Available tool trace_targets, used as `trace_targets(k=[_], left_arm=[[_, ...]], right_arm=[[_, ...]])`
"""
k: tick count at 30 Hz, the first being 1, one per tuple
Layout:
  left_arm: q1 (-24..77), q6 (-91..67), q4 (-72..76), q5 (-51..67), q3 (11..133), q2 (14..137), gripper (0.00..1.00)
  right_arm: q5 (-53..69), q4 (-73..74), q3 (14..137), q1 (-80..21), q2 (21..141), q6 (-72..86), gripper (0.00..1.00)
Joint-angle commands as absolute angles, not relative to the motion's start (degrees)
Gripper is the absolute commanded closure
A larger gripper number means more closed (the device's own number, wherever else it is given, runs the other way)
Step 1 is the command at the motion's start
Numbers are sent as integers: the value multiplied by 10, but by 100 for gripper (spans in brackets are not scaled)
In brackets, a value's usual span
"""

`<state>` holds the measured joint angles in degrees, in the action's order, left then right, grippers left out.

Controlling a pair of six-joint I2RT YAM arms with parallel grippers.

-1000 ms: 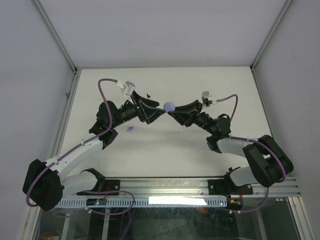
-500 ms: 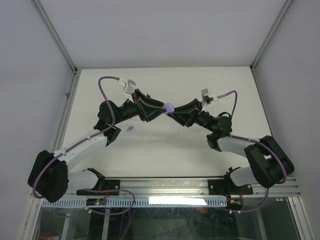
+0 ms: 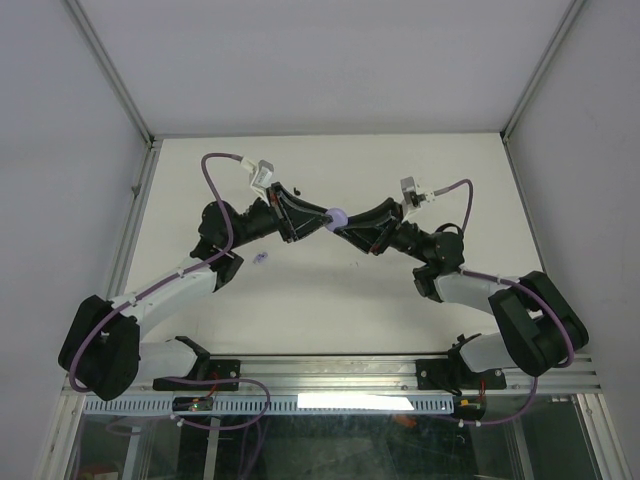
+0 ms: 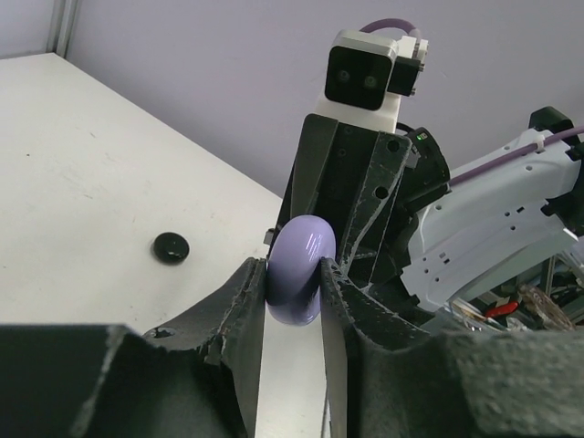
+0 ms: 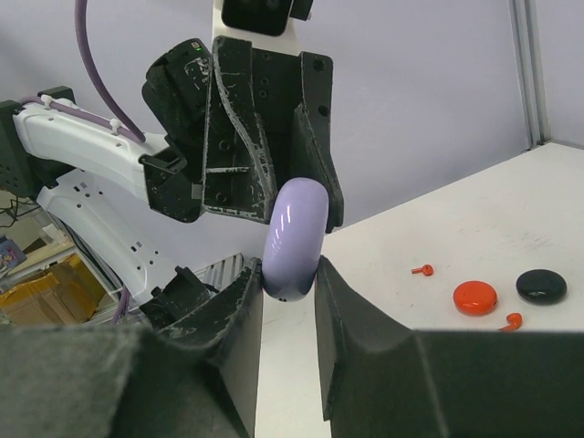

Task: Insert the wireless bluetooth earbuds into the charging case
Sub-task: Pick up the charging case at the center of the board.

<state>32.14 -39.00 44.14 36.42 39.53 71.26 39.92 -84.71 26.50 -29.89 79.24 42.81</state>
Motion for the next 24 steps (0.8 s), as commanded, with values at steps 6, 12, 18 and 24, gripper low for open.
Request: trace_targets(k=[6, 12, 18, 24], left_arm=[[320, -352, 441, 403, 408, 692, 89], [320, -239, 268, 398, 453, 660, 90], [321, -137, 112, 405, 516, 647, 90], [322, -83, 36, 418, 559, 653, 89]], right_arm=[[450, -929, 298, -291, 782, 436, 86], [507, -875, 314, -266, 768, 425, 60], [577, -723, 351, -258, 733, 342, 44], [597, -549, 390, -258, 702, 228, 42]])
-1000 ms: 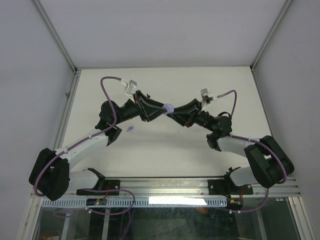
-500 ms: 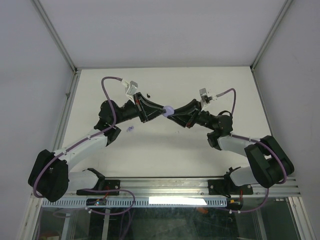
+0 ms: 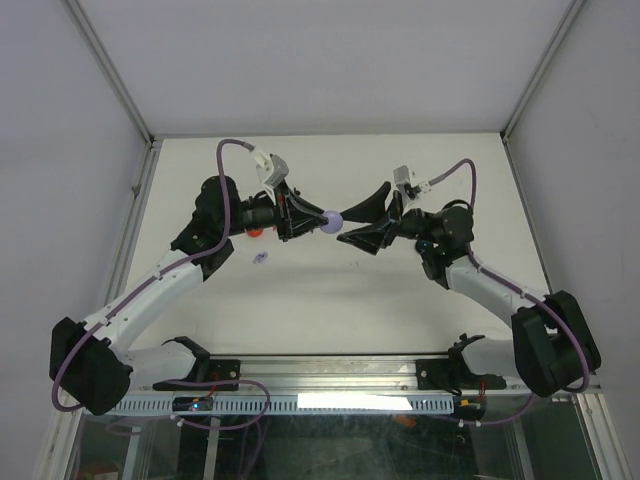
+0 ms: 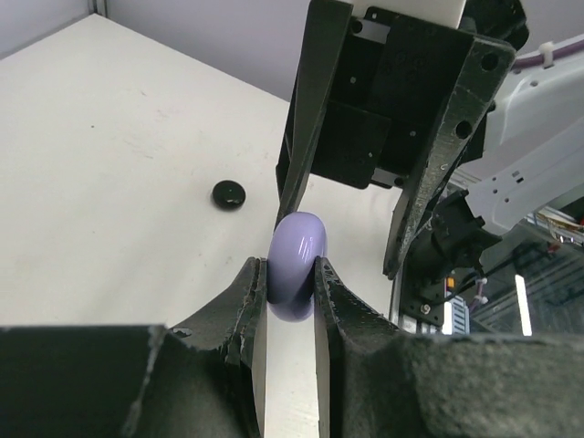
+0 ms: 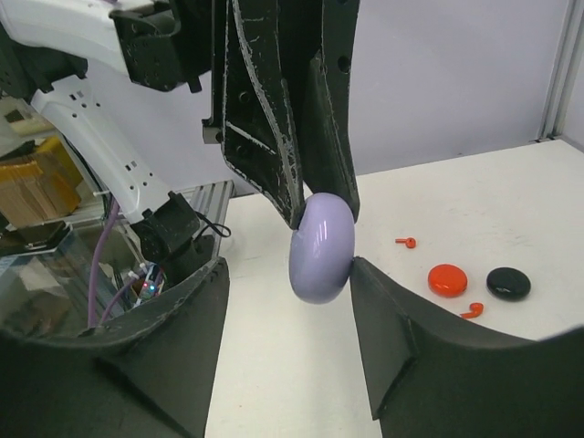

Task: Insert the wireless bluetooth earbuds into the charging case
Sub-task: Pick up the charging case at the center of the board.

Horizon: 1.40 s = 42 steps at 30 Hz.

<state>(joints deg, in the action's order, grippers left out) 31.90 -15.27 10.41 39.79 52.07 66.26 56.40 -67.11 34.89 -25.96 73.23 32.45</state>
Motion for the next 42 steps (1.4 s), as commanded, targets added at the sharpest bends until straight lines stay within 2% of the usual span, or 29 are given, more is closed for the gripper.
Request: trace_targets(k=[1, 6, 16, 25, 30, 37, 42], left_arm=[[322, -76, 29, 422, 565, 657, 89], [335, -45, -12, 421, 597, 675, 88], [361, -18, -44, 395, 620, 683, 87], [361, -13, -43, 382, 620, 680, 87], [361, -10, -46, 381, 619, 679, 88], [361, -31, -46, 347, 617, 670, 84], [359, -54, -39, 332, 612, 671, 73]], right_arm=[[596, -528, 395, -258, 701, 216, 42], [597, -483, 417, -260, 709, 209, 42], [621, -456, 439, -273, 735, 194, 55], [632, -446, 432, -273, 737, 191, 57], [635, -440, 434, -273, 737, 186, 69], [643, -445, 427, -276, 733, 179, 95], [651, -453, 420, -281, 721, 172, 100]])
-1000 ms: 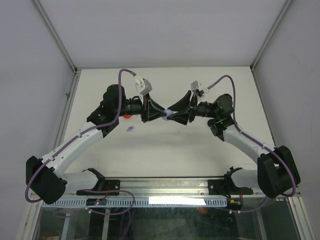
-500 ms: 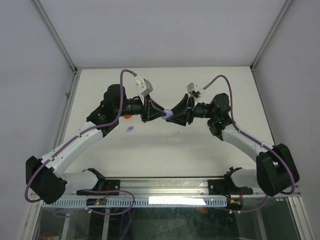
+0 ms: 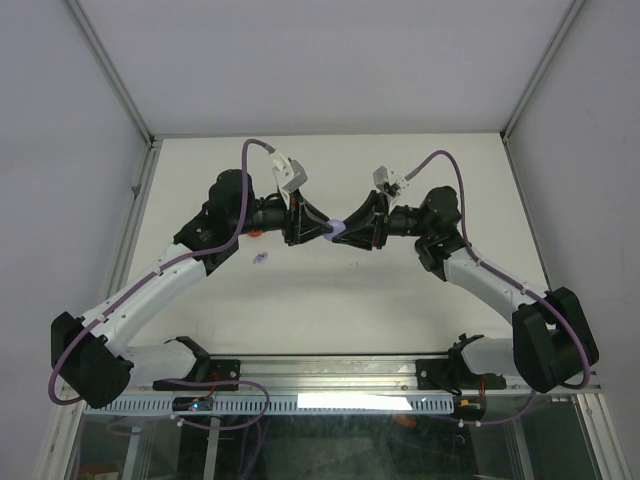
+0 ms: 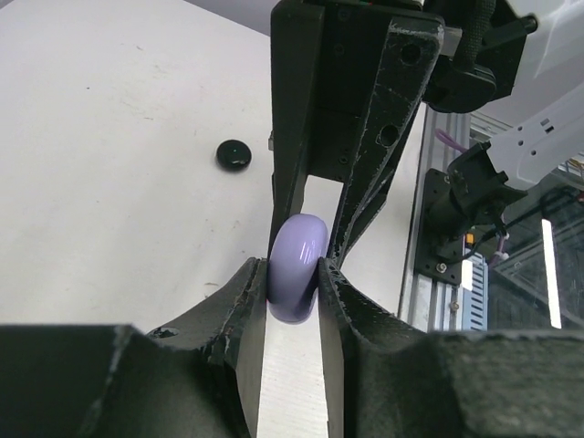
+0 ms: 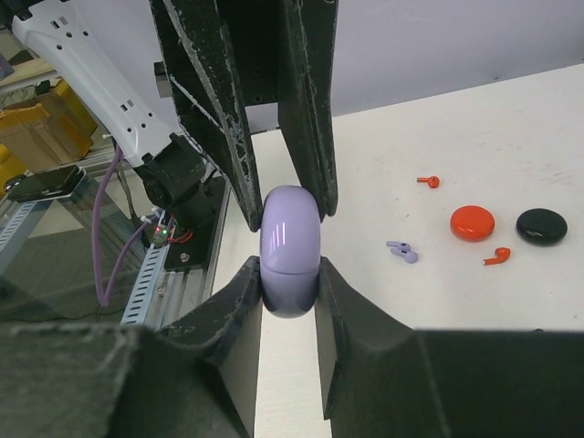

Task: Insert the wireless bluetooth earbuds into the charging case
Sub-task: Pick up the charging case at the center of the board, then open the charging case.

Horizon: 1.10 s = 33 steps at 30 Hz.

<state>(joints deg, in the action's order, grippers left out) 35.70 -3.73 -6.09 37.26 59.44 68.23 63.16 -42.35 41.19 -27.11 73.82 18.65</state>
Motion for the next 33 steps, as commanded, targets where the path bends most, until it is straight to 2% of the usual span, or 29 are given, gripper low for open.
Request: trace_targets(k=[1, 19, 26, 30, 33], left_arm=[[358, -59, -37, 329, 610, 671, 71], [312, -113, -6, 336, 569, 664, 44], [310, -124, -10, 322, 565, 653, 31], [310, -130, -52, 257, 561, 621, 25], [310, -143, -108, 158, 554, 598, 21]], right_arm=[[653, -454, 421, -282, 719, 171, 100], [666, -477, 410, -292, 694, 176, 100], [613, -450, 394, -292, 693, 153, 100], [558, -391, 380, -292, 680, 109, 100], [553, -344, 370, -292, 662, 105, 100]])
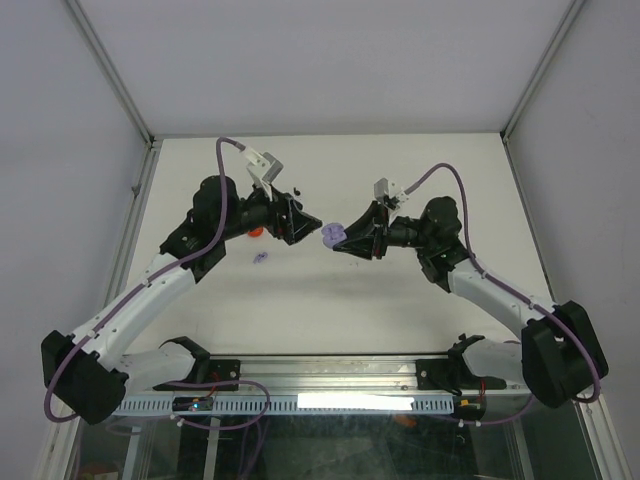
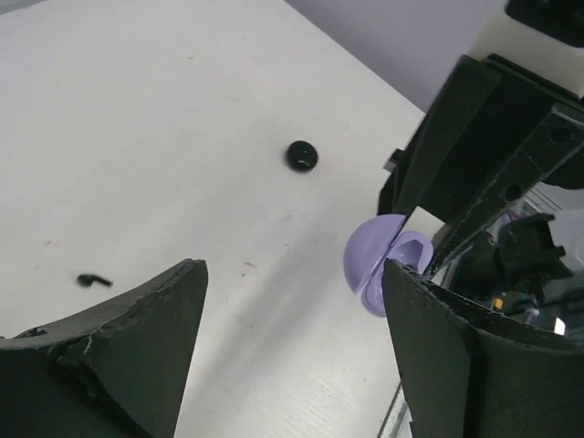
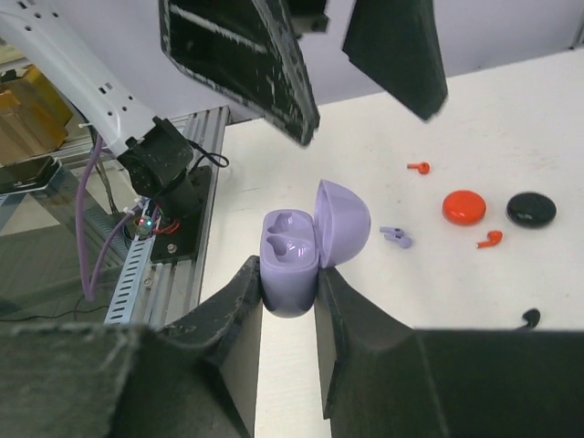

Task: Insert the wireless bluetooth earbuds into the charging case
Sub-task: Open the charging case, then pick up the earbud from the center of the board.

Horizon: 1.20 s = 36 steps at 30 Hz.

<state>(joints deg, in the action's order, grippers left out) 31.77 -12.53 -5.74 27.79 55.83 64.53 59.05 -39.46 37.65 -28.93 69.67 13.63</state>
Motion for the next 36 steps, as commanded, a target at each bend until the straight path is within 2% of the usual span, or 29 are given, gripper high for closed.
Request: trace_targets(k=[1, 5, 9, 12, 24, 31, 36], left_arm=[[310, -148, -133, 125, 553, 594, 20], [310, -177, -235, 8, 554, 590, 13], [310, -208, -322, -95, 557, 610, 12], [304, -225, -354, -128, 550, 639, 14], [244, -196, -345, -109, 554, 780, 34], [242, -166, -340, -79, 578, 863, 50], [245, -144, -339, -59, 603, 890, 56]], right_arm=[[553, -329, 366, -292, 657, 105, 100], [492, -293, 353, -292, 639, 35, 100], [492, -283, 336, -292, 627, 35, 100], [492, -275, 332, -292, 626, 35, 100], [466, -272, 319, -292, 618, -1, 100], [470, -274, 318, -292, 621, -3, 100], [476, -280, 316, -292, 627, 0, 100]])
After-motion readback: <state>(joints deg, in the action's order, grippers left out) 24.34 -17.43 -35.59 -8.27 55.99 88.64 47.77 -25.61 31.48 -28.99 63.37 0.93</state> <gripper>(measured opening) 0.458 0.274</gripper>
